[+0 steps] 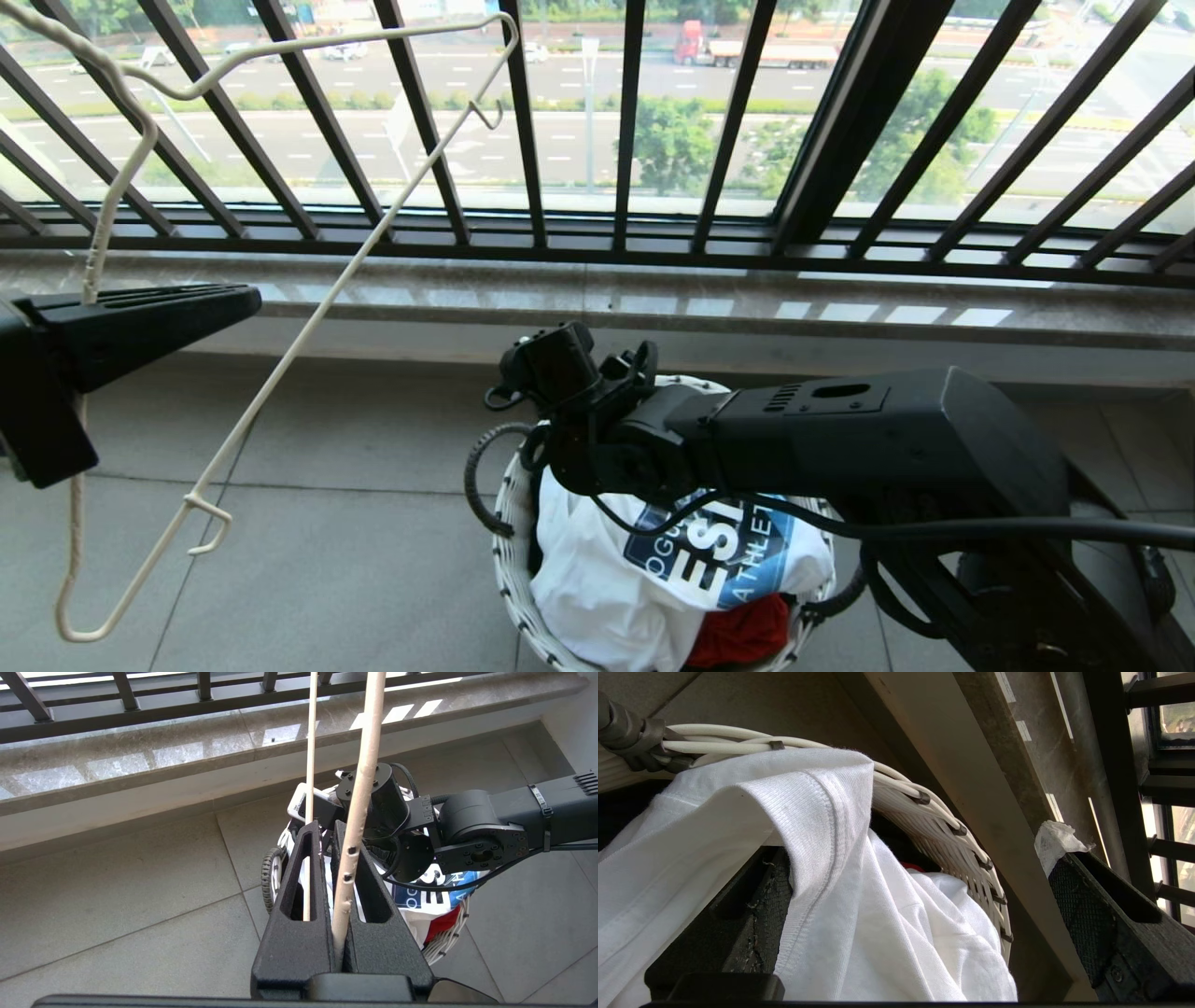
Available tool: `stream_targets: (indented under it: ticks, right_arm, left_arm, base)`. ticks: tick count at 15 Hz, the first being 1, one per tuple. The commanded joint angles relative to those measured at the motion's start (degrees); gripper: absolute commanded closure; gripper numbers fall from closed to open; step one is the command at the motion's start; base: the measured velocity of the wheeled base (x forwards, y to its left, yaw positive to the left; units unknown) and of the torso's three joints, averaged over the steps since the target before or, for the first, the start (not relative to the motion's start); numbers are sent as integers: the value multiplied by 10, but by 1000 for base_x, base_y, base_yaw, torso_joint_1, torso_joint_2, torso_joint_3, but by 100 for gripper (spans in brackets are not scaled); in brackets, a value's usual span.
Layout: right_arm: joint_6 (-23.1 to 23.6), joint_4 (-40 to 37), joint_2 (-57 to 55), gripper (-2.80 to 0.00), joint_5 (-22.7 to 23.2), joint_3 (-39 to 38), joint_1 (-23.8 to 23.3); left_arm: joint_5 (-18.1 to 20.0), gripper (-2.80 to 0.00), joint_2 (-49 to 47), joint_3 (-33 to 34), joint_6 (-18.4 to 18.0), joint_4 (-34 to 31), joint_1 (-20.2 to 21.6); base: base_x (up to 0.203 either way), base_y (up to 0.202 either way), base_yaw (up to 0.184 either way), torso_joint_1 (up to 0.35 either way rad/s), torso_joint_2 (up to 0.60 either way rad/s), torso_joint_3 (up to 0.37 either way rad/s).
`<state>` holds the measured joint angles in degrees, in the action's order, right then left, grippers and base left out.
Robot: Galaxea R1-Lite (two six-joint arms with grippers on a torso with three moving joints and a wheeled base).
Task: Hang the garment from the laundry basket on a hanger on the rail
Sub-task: Pick up clothes from the basket
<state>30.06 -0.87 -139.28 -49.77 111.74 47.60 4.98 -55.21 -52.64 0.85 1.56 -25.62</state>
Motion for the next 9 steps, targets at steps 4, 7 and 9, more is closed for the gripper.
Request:
stream_targets:
  ticks: [4,7,9]
  right_arm:
    - [2,-1,8,-280,-6,4,-5]
    - [2,0,12,-280,-6,1,-8]
    - [1,0,15,-280,-6,-1,-15]
  left_arm:
    - [0,0,1,0,0,0,0]
    - [0,0,1,0,0,0,0]
    - [0,0,1,0,0,0,0]
  base:
    - [0,0,0,0,0,0]
    - [0,0,0,0,0,0]
    - [0,0,0,0,0,0]
